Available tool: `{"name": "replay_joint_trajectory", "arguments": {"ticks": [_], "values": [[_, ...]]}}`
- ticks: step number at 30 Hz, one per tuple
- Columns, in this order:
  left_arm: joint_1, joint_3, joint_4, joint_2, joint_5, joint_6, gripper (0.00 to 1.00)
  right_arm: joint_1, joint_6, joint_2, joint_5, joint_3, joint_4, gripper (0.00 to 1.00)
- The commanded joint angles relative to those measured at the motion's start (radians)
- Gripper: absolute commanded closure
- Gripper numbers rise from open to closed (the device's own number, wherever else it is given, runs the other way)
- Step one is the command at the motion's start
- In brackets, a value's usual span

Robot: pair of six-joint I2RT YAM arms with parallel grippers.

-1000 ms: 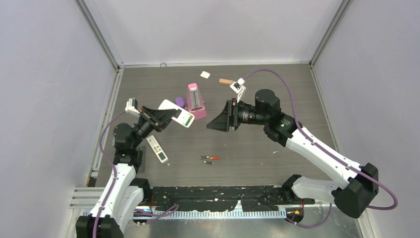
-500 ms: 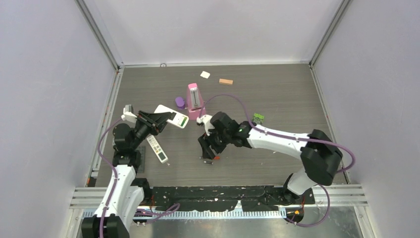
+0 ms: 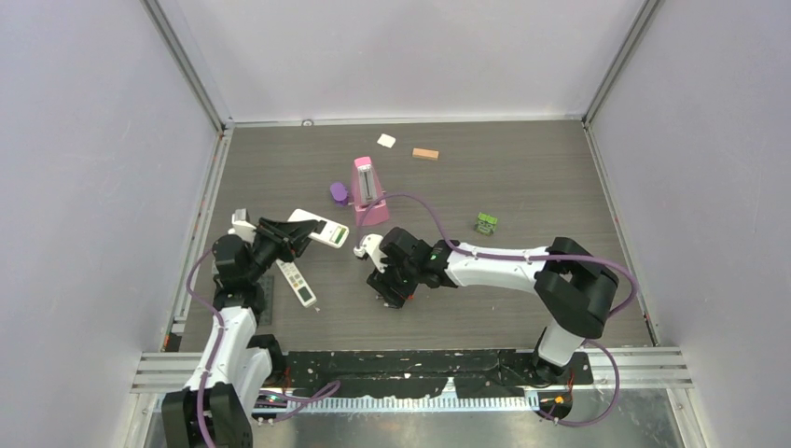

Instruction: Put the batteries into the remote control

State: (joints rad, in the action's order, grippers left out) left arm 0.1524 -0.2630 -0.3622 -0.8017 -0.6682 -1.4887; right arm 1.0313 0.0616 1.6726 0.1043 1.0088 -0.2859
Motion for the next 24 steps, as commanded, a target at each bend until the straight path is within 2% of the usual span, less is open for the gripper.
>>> {"name": "replay_joint_trajectory", "arguments": {"ticks": [1,10,18,24], "values": [[0.01,-0.004,-0.067,-0.014,-0.041,0.001,1.0,0.014,0.045,0.029,-0.046,0.029,0.061,0.38],[0.056,-0.012,-0.041,-0.035,-0.055,0.023,1.0,0.032,0.057,0.061,-0.096,0.019,0.092,0.4],[0.059,-0.007,-0.028,-0.034,-0.056,0.033,1.0,0.048,0.087,0.085,-0.15,0.017,0.098,0.53],[0.062,-0.006,-0.024,-0.03,-0.059,0.036,1.0,0.064,0.105,0.09,-0.151,0.005,0.09,0.55]]}}
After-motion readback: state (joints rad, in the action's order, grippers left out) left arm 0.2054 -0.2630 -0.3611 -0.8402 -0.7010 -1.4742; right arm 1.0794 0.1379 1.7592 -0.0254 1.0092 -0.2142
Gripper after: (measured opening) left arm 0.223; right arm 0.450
